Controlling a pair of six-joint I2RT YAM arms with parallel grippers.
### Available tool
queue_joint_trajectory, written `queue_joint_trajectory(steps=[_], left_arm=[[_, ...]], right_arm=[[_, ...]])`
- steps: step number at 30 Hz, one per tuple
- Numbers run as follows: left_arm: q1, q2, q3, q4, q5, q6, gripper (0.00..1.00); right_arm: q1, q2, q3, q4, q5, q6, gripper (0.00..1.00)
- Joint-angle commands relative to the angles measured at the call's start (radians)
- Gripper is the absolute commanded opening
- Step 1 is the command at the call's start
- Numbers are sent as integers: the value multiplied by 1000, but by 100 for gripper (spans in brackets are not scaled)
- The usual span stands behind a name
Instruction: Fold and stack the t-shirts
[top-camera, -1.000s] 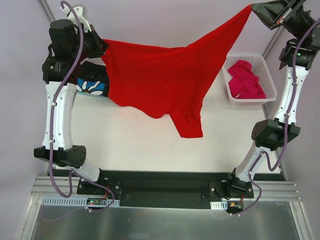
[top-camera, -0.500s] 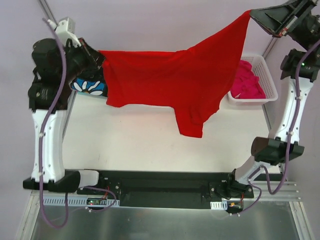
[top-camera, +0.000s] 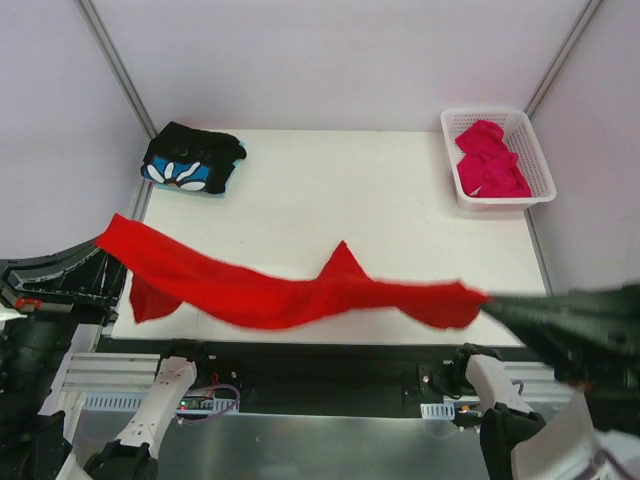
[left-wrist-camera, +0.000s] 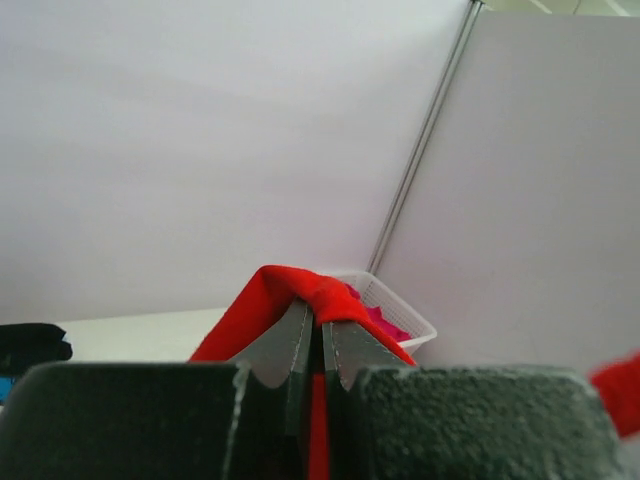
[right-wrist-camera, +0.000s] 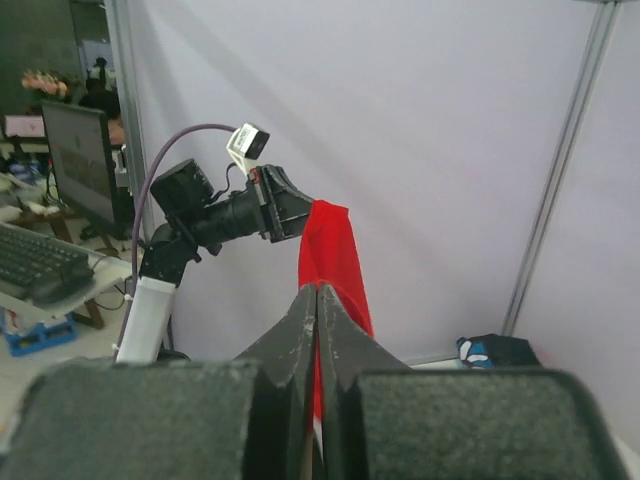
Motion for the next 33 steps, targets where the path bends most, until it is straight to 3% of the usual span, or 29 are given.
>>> queue_joint_trajectory(steps=[1,9,12,14,15,17,22,26,33], left_arm=[[2,38,-8,-17,-2,-51,0],[2,191,52,-40,-17,-23,0],[2,246,46,-60,-60,16,0],[2,266,29,-63,-51,23,0],[2,266,-6,-63,-48,21,0],[1,237,-63,-63,-49,17,0],[2,106,-264,-91,-146,76,0],[1,76,-263,-190,-262,124,0],[1,110,-217,-195,-263,138,0]], right_arm=[[19,-7,26,-294,17,-210,0],[20,70,2,-398,40,-351,0],[20,192,112,-402,39,-405,0],[19,368,219,-246,49,-228,0],[19,448,405,-230,59,-180,0],[19,584,497,-148,106,-48,0],[19,550,286,-69,105,-87,0],[17,603,347,-72,77,-78,0],[14,642,378,-72,74,-64,0]])
